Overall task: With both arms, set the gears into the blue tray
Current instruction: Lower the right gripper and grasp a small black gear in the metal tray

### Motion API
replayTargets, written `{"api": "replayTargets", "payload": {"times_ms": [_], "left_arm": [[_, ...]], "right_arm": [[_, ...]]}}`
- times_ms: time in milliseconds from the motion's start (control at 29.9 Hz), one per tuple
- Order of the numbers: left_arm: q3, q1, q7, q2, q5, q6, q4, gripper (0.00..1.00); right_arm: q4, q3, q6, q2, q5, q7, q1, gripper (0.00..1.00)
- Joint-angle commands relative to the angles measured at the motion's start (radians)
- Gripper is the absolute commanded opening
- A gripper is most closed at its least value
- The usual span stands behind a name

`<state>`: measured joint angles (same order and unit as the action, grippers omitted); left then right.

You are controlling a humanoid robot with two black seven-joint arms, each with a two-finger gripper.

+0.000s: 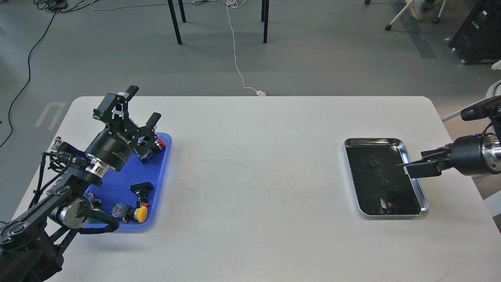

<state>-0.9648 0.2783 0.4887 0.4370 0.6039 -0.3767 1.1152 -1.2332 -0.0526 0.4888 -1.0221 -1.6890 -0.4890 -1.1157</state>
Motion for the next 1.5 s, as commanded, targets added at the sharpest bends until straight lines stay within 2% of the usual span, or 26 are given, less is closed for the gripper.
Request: {"api": "replayTargets", "payload": {"times_ms": [0, 201, 401, 702, 869, 936, 1471], "left_arm": [[0.000, -0.005, 0.000, -0.001, 0.004, -0.001, 0.023, 0.98], [0.000, -0.010, 0.000, -0.001, 0.010, 0.007, 0.028, 0.98], [-0.002, -0.011, 0.000, 0.000, 0.010, 0.007, 0.028, 0.98], [-0.008, -0.011, 0.000, 0.000, 0.010, 0.001, 0.028, 0.98], [-0.008, -0.010, 0.000, 0.000, 0.010, -0.001, 0.028, 0.98], [-0.008, -0.011, 0.000, 0.000, 0.010, 0.001, 0.028, 0.98], [-0.008, -0.011, 0.000, 0.003, 0.010, -0.001, 0.028, 0.98]], "right_arm": [[0.104, -0.145, 0.000, 0.112, 0.000, 0.000, -0.093, 0.99], [0.189, -0.239, 0.000, 0.206, 0.000, 0.000, -0.105, 0.92], [0.261, -0.315, -0.073, 0.281, 0.000, 0.000, -0.098, 0.82], [0.288, -0.340, -0.087, 0.329, 0.003, 0.000, -0.079, 0.67], [0.339, -0.342, -0.116, 0.370, 0.003, 0.000, -0.065, 0.66], [0.347, -0.342, -0.116, 0.381, 0.005, 0.000, -0.061, 0.63], [0.347, -0.342, -0.118, 0.395, 0.005, 0.000, -0.024, 0.58]]}}
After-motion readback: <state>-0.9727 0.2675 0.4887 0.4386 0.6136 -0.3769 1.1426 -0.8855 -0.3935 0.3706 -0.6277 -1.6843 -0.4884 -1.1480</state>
